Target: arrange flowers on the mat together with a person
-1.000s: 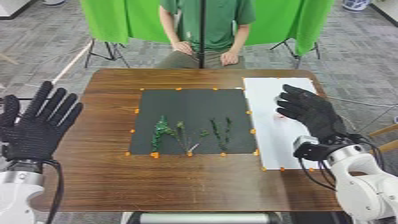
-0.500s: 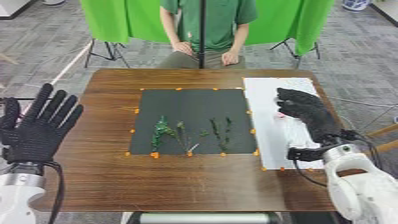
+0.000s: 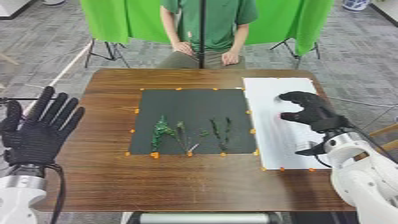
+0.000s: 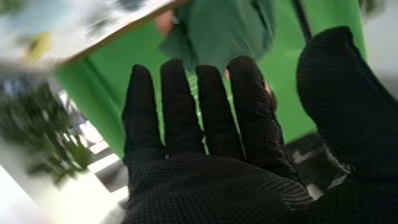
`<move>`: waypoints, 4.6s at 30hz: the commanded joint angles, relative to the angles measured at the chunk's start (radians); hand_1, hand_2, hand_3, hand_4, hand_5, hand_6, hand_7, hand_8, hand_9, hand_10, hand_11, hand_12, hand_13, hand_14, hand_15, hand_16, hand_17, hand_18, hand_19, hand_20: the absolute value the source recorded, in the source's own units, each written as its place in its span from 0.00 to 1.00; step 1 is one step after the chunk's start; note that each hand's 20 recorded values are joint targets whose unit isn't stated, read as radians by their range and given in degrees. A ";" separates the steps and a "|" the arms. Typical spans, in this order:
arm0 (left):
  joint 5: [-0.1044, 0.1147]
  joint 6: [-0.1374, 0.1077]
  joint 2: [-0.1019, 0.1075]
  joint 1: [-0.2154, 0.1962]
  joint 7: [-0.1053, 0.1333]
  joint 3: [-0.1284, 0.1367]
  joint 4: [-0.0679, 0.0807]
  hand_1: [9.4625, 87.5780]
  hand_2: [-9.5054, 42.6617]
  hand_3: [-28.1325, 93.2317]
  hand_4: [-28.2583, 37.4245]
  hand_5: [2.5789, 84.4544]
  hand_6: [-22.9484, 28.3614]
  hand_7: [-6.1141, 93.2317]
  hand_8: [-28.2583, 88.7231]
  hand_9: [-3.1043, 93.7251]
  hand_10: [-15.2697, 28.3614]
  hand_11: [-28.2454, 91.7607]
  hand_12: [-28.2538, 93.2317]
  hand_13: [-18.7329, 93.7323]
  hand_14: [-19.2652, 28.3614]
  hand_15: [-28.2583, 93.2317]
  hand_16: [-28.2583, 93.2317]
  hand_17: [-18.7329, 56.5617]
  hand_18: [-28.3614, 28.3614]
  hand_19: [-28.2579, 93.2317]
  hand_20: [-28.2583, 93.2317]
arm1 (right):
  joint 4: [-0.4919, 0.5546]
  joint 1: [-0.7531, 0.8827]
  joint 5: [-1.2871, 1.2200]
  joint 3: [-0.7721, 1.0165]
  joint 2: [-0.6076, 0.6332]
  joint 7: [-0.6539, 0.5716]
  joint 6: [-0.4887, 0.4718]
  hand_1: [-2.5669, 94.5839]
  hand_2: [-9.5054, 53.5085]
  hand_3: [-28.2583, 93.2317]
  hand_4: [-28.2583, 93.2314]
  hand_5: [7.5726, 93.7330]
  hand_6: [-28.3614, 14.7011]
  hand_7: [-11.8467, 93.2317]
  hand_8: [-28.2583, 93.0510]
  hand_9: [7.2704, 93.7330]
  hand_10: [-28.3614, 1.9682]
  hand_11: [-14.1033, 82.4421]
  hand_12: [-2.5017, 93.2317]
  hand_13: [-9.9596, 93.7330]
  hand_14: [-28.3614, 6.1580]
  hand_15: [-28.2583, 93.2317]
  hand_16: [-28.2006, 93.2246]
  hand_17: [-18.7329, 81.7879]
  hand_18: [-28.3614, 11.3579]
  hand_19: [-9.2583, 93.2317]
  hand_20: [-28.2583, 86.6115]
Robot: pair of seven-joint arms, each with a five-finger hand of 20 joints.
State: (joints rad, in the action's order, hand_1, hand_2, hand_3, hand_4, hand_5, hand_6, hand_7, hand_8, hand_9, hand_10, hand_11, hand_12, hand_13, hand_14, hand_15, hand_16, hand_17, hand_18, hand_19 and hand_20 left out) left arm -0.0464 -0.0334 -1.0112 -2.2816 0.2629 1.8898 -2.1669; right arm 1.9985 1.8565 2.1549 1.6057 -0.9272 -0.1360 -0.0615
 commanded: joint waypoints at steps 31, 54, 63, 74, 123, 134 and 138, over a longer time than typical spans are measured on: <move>0.016 0.000 -0.038 -0.047 -0.032 0.024 -0.008 0.19 0.37 0.79 0.00 0.46 0.57 0.11 0.18 0.41 0.68 0.35 0.31 0.41 0.73 0.44 0.19 0.21 0.72 0.46 0.33 | -0.261 -0.189 0.329 -0.292 0.104 -0.057 0.077 0.58 0.00 0.85 0.00 0.48 0.74 0.41 0.07 0.53 0.68 0.35 0.20 0.59 0.74 0.55 0.46 0.41 0.35 0.73 0.48; 0.016 0.002 -0.020 -0.024 -0.040 0.017 0.004 0.19 0.37 0.80 0.00 0.46 0.57 0.11 0.18 0.41 0.68 0.36 0.31 0.41 0.73 0.44 0.19 0.21 0.72 0.46 0.33 | -0.152 -0.460 0.195 -0.545 0.051 0.043 0.346 0.64 0.00 0.80 0.00 0.64 0.78 0.64 0.17 0.81 0.77 0.33 0.54 0.74 0.82 0.57 0.60 0.48 0.36 0.73 0.62; 0.019 -0.007 -0.005 -0.006 -0.029 -0.019 0.014 0.19 0.37 0.79 0.00 0.46 0.57 0.11 0.18 0.41 0.68 0.36 0.31 0.41 0.73 0.44 0.19 0.21 0.72 0.46 0.33 | -0.263 -0.771 0.147 -0.881 -0.118 0.083 0.288 0.64 0.00 0.80 0.00 0.64 0.79 0.64 0.17 0.81 0.76 0.33 0.54 0.74 0.83 0.56 0.60 0.48 0.36 0.73 0.62; 0.021 -0.008 0.024 -0.001 0.011 -0.054 0.019 0.19 0.37 0.80 0.00 0.46 0.57 0.11 0.18 0.41 0.68 0.35 0.31 0.41 0.73 0.44 0.19 0.21 0.72 0.46 0.33 | -0.440 -0.938 0.135 -1.125 -0.282 0.060 0.201 0.63 0.00 0.80 0.00 0.63 0.78 0.64 0.16 0.80 0.77 0.33 0.54 0.73 0.83 0.56 0.60 0.48 0.35 0.73 0.62; 0.031 0.007 0.016 0.013 -0.053 -0.046 0.033 0.19 0.38 0.80 0.00 0.45 0.57 0.11 0.18 0.41 0.68 0.35 0.31 0.41 0.73 0.43 0.19 0.21 0.73 0.47 0.33 | -0.474 -0.928 0.168 -1.175 -0.342 -0.105 0.064 0.49 0.00 0.87 0.00 0.49 0.69 0.39 0.08 0.58 0.59 0.40 0.24 0.65 0.66 0.63 0.50 0.45 0.31 0.74 0.53; 0.037 0.001 -0.001 0.007 -0.044 -0.041 0.035 0.19 0.37 0.80 0.00 0.45 0.57 0.11 0.18 0.41 0.68 0.35 0.31 0.41 0.73 0.43 0.19 0.20 0.73 0.47 0.33 | -0.377 -0.877 0.103 -1.024 -0.318 -0.086 0.056 0.43 0.00 0.90 0.00 0.49 0.68 0.36 0.09 0.56 0.56 0.36 0.23 0.63 0.59 0.64 0.43 0.44 0.29 0.71 0.52; 0.037 -0.007 -0.015 -0.009 -0.038 -0.023 0.028 0.19 0.37 0.80 0.00 0.45 0.57 0.11 0.18 0.41 0.68 0.35 0.31 0.41 0.73 0.43 0.19 0.20 0.73 0.47 0.33 | -0.280 -0.808 0.019 -0.896 -0.266 -0.059 -0.024 0.42 0.00 0.90 0.00 0.47 0.66 0.34 0.10 0.54 0.55 0.34 0.22 0.61 0.57 0.63 0.42 0.43 0.30 0.69 0.50</move>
State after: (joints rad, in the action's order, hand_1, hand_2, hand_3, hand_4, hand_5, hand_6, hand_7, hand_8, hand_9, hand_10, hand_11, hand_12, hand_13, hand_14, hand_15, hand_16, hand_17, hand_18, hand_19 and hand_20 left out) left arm -0.0168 -0.0307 -0.9968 -2.2578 0.2233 1.8449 -2.1387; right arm 1.5955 0.9796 2.2545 0.5456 -1.2666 -0.2309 -0.0354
